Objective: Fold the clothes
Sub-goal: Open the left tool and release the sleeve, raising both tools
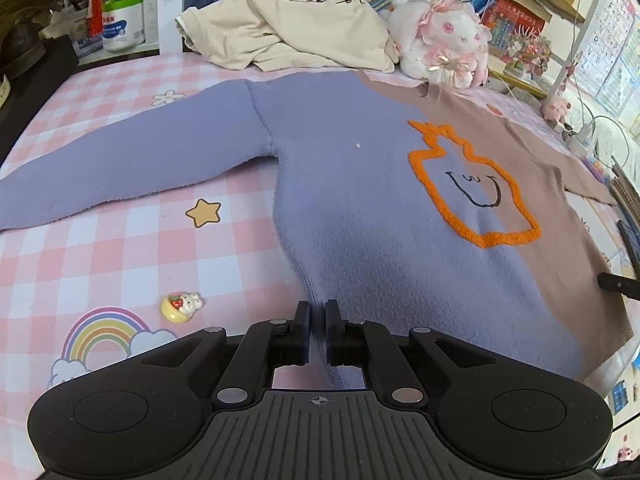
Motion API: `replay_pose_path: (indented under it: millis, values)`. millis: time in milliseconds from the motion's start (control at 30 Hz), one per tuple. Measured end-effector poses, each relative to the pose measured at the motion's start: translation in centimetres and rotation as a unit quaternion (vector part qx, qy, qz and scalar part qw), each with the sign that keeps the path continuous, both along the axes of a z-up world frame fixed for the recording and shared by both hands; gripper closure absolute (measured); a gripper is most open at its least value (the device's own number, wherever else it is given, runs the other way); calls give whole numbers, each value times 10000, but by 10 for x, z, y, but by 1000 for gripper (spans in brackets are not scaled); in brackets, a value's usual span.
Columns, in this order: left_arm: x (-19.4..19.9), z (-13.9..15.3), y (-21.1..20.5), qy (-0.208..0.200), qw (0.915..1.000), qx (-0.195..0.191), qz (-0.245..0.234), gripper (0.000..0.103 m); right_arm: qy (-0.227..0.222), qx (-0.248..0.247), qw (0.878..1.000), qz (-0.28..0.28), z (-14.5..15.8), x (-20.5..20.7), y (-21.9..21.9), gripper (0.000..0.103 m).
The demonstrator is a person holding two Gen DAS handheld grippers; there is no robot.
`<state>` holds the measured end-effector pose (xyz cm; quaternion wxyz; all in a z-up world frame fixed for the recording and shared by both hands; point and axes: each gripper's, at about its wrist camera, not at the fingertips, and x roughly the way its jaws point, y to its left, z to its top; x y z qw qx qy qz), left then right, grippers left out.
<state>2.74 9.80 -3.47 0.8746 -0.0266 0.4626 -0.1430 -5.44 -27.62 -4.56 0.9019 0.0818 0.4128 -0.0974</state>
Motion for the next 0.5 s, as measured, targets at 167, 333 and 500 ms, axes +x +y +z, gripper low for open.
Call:
replay_pose_path:
  millis: [167, 333, 500]
  values:
    - [2, -1, -2, -39, 10000, -33, 18, 97, 20, -128, 9999, -5, 0, 2, 4, 85]
    - [-1, -1, -4, -137, 9998, 97, -105, 98, 49, -82, 9999, 55, 0, 3, 2, 87]
    - [-4, 0, 5, -67, 9999, 22, 98, 99, 52, -29, 9999, 145, 0, 5, 4, 88]
